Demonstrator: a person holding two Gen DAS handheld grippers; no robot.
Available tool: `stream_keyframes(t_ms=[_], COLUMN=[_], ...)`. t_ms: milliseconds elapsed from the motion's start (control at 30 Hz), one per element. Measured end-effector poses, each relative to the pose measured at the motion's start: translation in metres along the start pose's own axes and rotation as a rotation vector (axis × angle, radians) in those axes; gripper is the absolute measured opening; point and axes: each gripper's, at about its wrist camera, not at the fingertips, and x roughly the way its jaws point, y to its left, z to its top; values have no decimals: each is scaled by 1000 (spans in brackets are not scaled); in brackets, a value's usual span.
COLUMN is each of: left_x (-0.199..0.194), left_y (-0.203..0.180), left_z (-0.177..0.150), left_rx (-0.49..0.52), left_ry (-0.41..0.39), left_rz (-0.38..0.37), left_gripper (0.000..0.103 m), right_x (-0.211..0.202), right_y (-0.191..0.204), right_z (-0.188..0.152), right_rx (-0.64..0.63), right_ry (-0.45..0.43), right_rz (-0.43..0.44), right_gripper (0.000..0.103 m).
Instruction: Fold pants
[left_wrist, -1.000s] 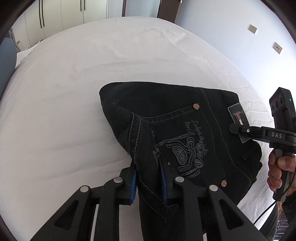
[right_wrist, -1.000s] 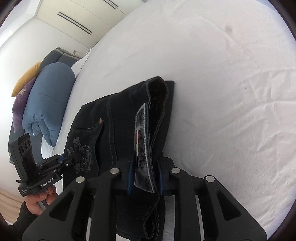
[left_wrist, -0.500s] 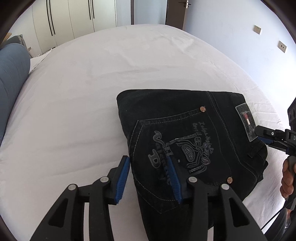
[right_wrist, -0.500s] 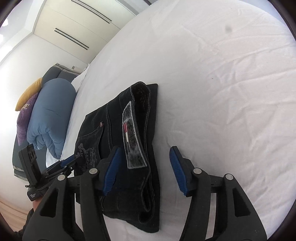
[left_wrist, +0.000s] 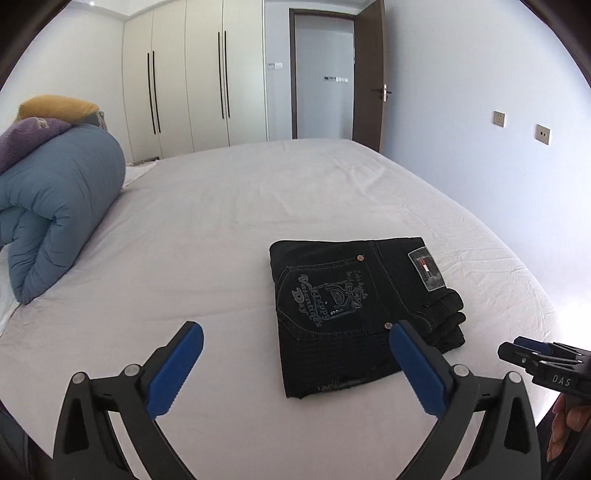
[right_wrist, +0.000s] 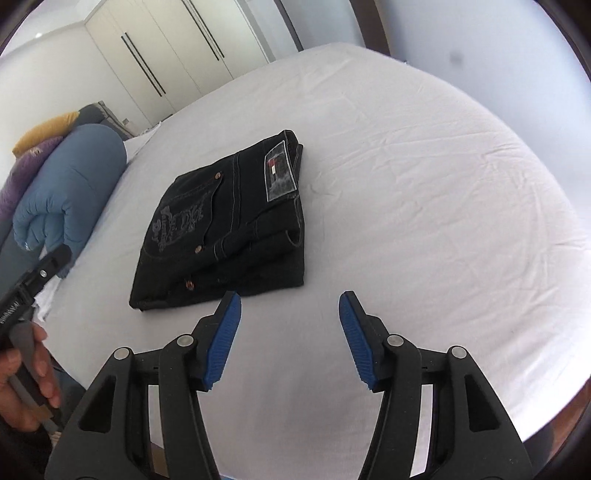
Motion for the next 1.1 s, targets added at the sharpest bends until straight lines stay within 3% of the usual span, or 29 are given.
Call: stream_keyframes(t_ms=[167, 300, 400, 500, 733, 933, 1100], left_x=[-94, -160, -187, -201, -218, -202, -172], left_y=[-14, -14, -7, -2, -7, -17, -23], left_z=[-15, 3, 28, 51, 74, 75, 59], left_rx=[46, 58, 33, 4, 24, 16, -9], left_ry=[-220, -411, -441, -409, -395, -274, -135], left_rz=[102, 154, 125, 118, 110, 109, 150], left_gripper=[103, 103, 103, 103, 103, 103, 103], right_x=[-62, -123, -171, -208, -268, -290, -278], right_y=[17, 20, 24, 32, 62, 76, 76], right_z=[-34, -27, -20, -11, 0, 7, 14], right_rx=[-109, -102, -100, -129, -202, -187, -142], right_ry=[-164, -397, -580, -680, -733, -648, -530], right_rz=[-122, -155, -156, -142, -187, -138, -168], right_gripper=[58, 86, 92, 93, 103, 103, 103])
